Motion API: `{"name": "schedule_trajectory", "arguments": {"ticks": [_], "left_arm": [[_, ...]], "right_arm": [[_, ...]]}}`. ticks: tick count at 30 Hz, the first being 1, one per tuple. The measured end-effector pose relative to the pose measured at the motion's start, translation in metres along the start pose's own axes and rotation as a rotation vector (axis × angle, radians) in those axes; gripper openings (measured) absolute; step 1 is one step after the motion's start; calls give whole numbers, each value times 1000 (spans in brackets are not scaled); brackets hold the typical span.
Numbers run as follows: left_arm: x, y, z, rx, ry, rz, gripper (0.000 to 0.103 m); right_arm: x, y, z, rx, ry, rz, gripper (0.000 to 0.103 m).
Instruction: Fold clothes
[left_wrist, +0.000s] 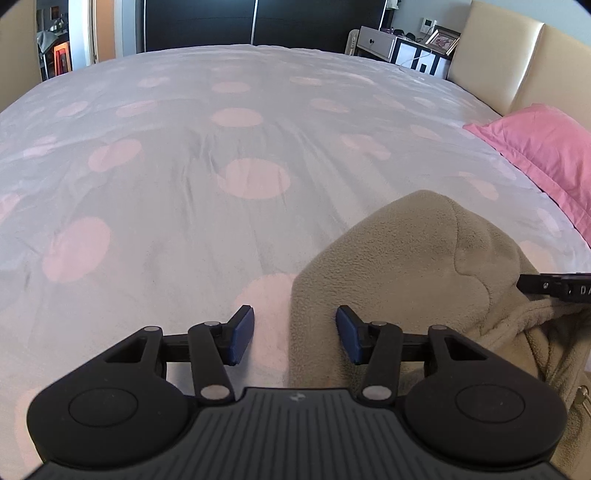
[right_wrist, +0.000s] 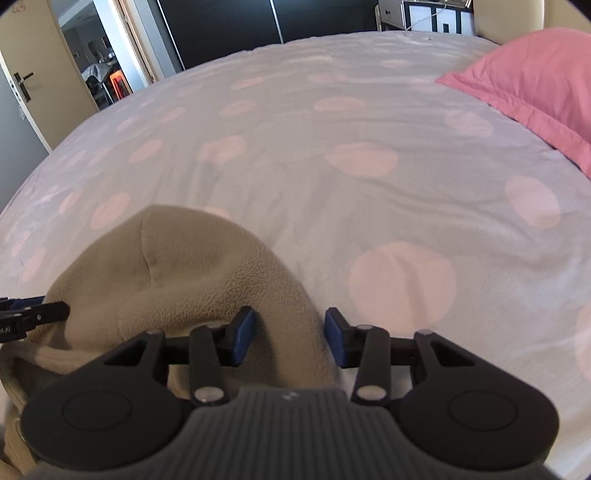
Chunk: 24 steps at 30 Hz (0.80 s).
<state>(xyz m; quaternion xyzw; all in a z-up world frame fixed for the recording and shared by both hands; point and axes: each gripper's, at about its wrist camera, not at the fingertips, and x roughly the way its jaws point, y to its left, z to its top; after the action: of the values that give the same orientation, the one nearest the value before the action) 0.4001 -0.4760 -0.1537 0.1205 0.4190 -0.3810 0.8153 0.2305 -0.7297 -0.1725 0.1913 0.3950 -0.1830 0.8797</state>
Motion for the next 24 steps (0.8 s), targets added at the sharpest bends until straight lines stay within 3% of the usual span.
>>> {"name": "schedule_trajectory", "arguments": {"ticks": [1,3,4,7,13,19,24], "left_arm": [[0,-2,-1,5,0,-4,38],[-1,-6,-1,14,3,-15,20],[-1,-9,-1,17,5,-11,20],[-5,-14,2,28,4,2,13],[-33,-19,7,60,-42,-14,10],[-85,-22,11,133,-109,-81,9],[-139,-26,-5,244,-158,-138,9]], "right_arm": [[1,2,-2,-14,0,-5,42],[1,9,-4,-56,1,-16,35],[2,12,-5,-79,2,-22,25],[-2,23,-6,-142,-8,-44,13],[-28,36,-6,-225,-87,-79,11],[-86,34,-6,-324,-161,-6,11],[-140,26,-23,-393,-181,60,11]]}}
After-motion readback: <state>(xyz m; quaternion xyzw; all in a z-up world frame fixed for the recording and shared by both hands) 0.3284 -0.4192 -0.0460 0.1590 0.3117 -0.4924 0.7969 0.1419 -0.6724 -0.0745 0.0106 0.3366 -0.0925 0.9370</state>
